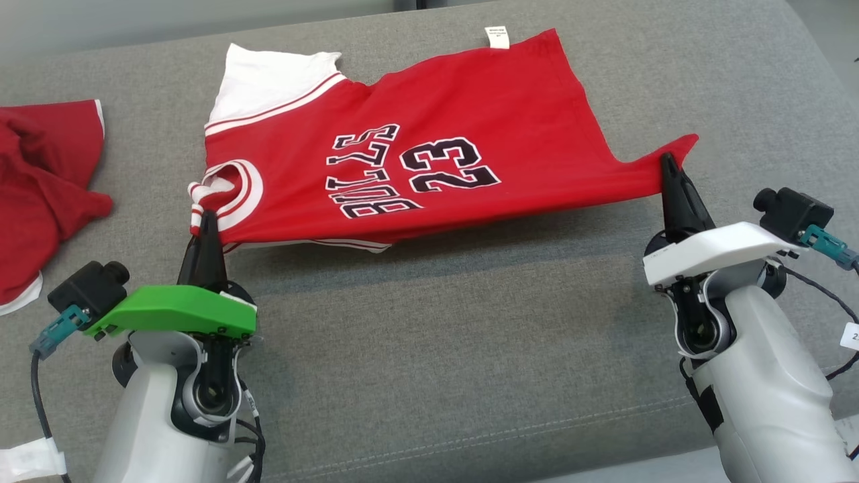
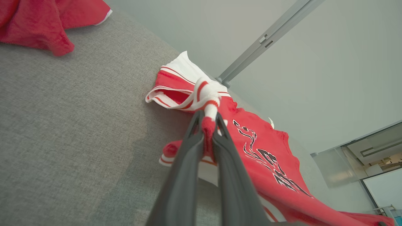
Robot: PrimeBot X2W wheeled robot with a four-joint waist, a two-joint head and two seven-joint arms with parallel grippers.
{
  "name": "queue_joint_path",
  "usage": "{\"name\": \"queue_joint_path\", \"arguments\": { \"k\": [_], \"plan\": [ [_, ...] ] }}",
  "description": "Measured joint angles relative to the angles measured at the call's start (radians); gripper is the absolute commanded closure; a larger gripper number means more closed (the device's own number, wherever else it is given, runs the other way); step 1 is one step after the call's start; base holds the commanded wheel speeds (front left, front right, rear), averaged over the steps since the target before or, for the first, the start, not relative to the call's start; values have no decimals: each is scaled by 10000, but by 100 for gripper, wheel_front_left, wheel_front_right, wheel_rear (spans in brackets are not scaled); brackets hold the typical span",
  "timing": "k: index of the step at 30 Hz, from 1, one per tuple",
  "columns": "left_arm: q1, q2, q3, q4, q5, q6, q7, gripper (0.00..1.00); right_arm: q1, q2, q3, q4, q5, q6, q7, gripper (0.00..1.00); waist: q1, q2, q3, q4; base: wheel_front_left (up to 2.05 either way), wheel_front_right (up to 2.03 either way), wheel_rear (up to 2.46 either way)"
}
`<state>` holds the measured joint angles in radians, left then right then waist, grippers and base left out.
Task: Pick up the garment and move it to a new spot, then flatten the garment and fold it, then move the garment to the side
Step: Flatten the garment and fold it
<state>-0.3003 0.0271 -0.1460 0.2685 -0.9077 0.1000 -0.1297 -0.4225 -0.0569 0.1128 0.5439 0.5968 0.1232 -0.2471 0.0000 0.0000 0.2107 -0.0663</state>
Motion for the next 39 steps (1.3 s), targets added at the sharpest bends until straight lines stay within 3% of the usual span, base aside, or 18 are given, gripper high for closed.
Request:
{"name": "queue_joint_path", "arguments": {
  "k": [6, 11, 15, 23, 27, 28, 29, 39],
  "plan": [
    [199, 15, -109, -548, 59, 0, -61, 100, 59, -4, 454, -748, 119, 0, -38, 100, 0, 0, -156, -41, 0, 0, 0],
    [40, 100, -523, 6, 629, 23, 433, 100, 18, -127, 863, -518, 67, 0, -38, 100, 0, 0, -31, -63, 0, 0, 0],
    [-1476, 585, -734, 867, 1682, 178, 575, 100, -939, -130, 1227, 153, -109, 0, 493, 100, 0, 0, 280, -124, 0, 0, 0],
    [-4201, 265, -871, 1760, 2566, 194, 322, 100, -3050, -138, 1189, 886, -349, -19, 732, 100, 0, 0, 1099, -313, 0, 0, 0],
    [-4638, 236, -1229, 2424, 2928, 194, 295, 55, -3452, -111, 1202, 1306, -345, -100, 732, 100, 0, 0, 1536, -443, 0, 0, 0],
    [-4712, 203, -1283, 2560, 2989, 194, 198, 20, -3508, -107, 1202, 1415, -343, -100, 732, 100, 0, 0, 1640, -478, 0, 0, 0],
    [-4801, 194, -1350, 2702, 2997, 194, 127, 0, -3548, -102, 1202, 1523, -341, -100, 721, 100, 0, 0, 1744, -513, 0, 0, 0],
    [-5535, 31, -1475, 3498, 2980, 48, -719, 0, -3935, -90, 1089, 2220, -326, -100, 385, 100, 0, 0, 2486, -699, 0, 0, 0]
  ]
}}
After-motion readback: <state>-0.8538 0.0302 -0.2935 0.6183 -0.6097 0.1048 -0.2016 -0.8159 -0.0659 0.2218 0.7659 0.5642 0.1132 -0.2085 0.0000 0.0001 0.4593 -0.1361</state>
